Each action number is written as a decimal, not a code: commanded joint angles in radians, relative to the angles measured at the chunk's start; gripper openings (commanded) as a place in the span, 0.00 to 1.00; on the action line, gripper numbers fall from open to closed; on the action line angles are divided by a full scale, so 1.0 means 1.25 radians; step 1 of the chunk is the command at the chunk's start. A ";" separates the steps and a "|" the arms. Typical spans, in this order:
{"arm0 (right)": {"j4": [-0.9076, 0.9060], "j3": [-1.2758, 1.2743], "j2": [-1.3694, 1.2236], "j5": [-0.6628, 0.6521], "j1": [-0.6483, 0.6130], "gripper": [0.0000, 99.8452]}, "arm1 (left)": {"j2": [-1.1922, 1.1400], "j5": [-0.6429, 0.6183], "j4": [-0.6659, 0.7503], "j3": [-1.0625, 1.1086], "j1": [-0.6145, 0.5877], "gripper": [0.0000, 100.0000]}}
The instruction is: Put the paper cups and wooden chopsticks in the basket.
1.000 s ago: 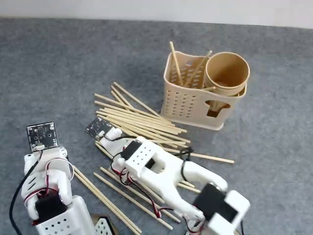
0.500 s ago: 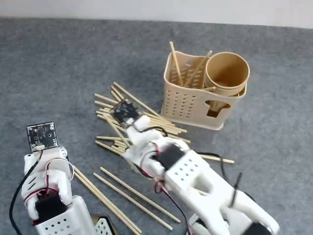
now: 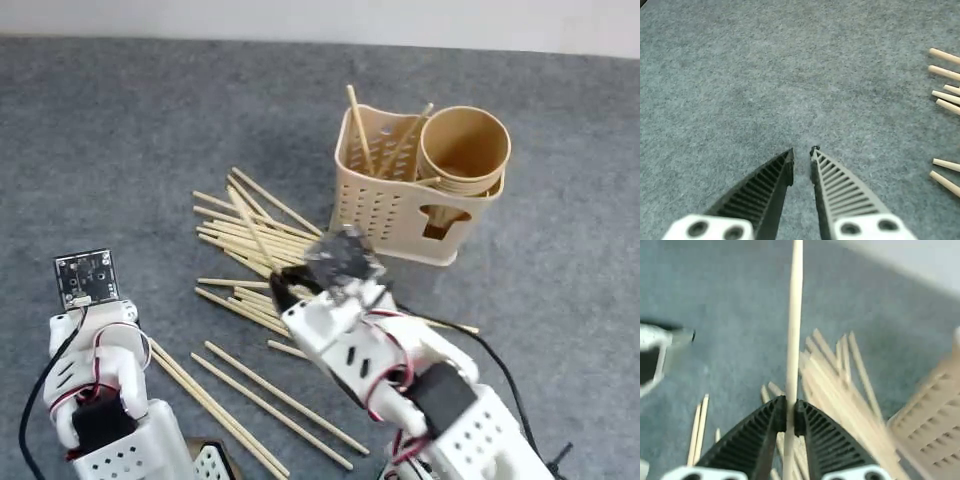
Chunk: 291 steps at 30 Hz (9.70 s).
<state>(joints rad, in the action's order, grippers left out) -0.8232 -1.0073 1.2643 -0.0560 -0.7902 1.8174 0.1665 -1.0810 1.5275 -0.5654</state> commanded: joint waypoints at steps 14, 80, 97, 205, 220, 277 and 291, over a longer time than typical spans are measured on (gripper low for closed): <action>0.425 0.014 0.063 0.000 0.182 0.01 | 0.007 -0.004 0.016 -0.007 -0.006 0.08; 0.263 0.111 -0.112 0.000 0.186 0.12 | 0.007 -0.002 0.027 -0.003 -0.006 0.08; 0.094 -0.094 -0.138 0.000 -0.195 0.08 | 0.006 -0.007 0.072 0.010 -0.057 0.08; 0.467 0.330 -0.171 -0.002 0.333 0.01 | 0.006 -0.007 0.066 0.014 -0.053 0.08; 0.697 0.274 -0.366 0.000 0.445 0.01 | 0.006 -0.007 0.066 0.014 -0.053 0.08; -0.217 0.323 -0.128 0.075 -0.023 0.15 | 0.006 -0.007 0.070 0.014 -0.053 0.08; 0.037 -0.112 -0.127 0.016 -0.236 0.15 | 0.006 -0.007 0.071 0.012 -0.058 0.08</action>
<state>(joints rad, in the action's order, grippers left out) -0.8707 -1.0932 1.0879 -0.0207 -1.0388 1.8174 0.1665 -1.0104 1.5535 -0.6268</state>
